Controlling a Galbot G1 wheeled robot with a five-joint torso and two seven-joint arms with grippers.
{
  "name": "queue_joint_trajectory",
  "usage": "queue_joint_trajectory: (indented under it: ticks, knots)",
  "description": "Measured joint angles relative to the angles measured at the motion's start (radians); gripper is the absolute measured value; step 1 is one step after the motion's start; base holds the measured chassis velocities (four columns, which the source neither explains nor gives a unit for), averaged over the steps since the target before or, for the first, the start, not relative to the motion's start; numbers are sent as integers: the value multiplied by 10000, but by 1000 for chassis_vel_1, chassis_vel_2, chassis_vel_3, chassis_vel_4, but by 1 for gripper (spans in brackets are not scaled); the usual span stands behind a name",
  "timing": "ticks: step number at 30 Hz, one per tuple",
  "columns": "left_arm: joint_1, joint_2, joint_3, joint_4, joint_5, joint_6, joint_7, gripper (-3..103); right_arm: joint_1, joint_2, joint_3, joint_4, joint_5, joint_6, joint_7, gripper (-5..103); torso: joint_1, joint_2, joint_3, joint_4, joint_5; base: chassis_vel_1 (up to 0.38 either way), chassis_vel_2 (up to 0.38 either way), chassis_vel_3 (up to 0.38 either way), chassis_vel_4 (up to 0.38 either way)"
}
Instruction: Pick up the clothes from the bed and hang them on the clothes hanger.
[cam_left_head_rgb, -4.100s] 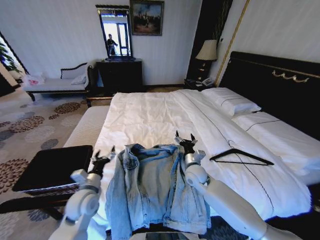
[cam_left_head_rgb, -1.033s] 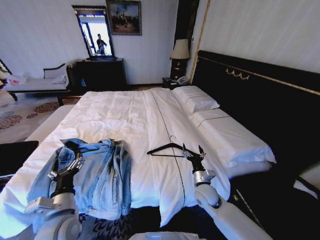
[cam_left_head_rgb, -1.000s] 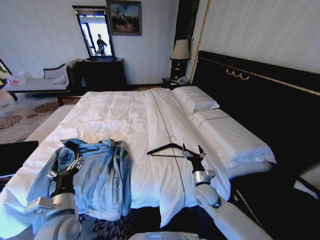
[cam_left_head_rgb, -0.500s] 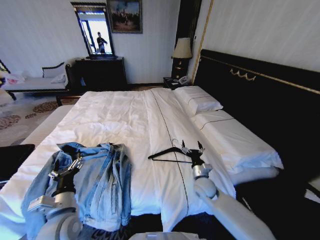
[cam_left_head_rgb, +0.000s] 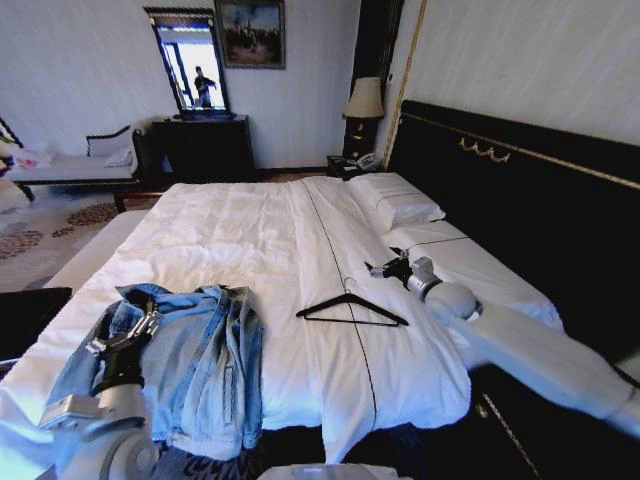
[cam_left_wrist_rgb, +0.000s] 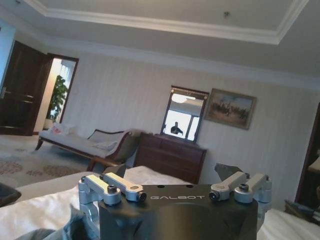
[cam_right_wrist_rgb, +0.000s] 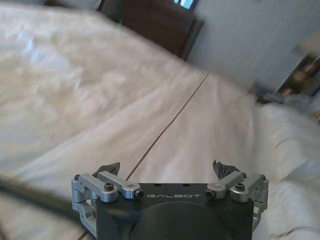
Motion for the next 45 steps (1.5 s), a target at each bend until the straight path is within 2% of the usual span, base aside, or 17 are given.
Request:
queue_joint_trajectory:
  ticks: [3,4,8,9,14,20,25,32,41,43,45]
  knots:
    - [-14,-11,44,-219,-87,73,-28,100,613,402,-519,-610,-393,-867,-1111,100,1,-1,1,5,-1,0,0,0,0]
    - [-14,-11,44,-219,-87,73,-28,100,613,402,-519,-610,-393,-867,-1111,100,1,-1,1,5,-1,0,0,0,0]
    - [-42,-54,146,-336,-81,110,-89,100,1239,838,-1121,-1601,-1160,-1393,-2626,100,3,-2,1,0,0,0,0,0,0]
    - [-42,-54,146,-336,-81,110,-89,100,1239,838,-1121,-1601,-1160,-1393,-2626,100,3,-2,1,0,0,0,0,0,0]
    - [-71,-202,364,-353,-23,53,-130,100,1586,1318,-1539,-2378,-2041,-2000,-3985,100,2,0,0,0,-2,0,0,0,0]
    - [-189,-209,513,-269,35,61,-217,100,1629,2058,-1800,-3341,-2549,-2259,-4257,100,2,-1,1,6,-1,0,0,0,0]
    - [-297,-212,571,-133,143,100,-223,100,1593,2399,-1824,-4308,-2997,-2422,-4953,100,2,-1,0,-2,-4,0,0,0,0]
    - [-408,-218,629,66,206,125,-225,100,1363,2658,-1624,-5048,-3151,-2510,-4766,100,2,0,0,1,-2,0,0,0,0]
    - [-576,-214,675,259,268,194,-224,100,1061,2674,-1496,-5131,-3101,-2777,-4608,100,1,0,-1,1,-2,0,0,0,0]
    - [-585,-213,682,278,280,195,-224,100,1029,2674,-1474,-5130,-3134,-2827,-4612,103,1,0,0,1,-2,0,0,0,0]
    - [-596,-211,697,301,313,196,-224,100,980,2672,-1420,-5118,-3193,-2921,-4646,95,2,1,0,2,-2,0,0,0,0]
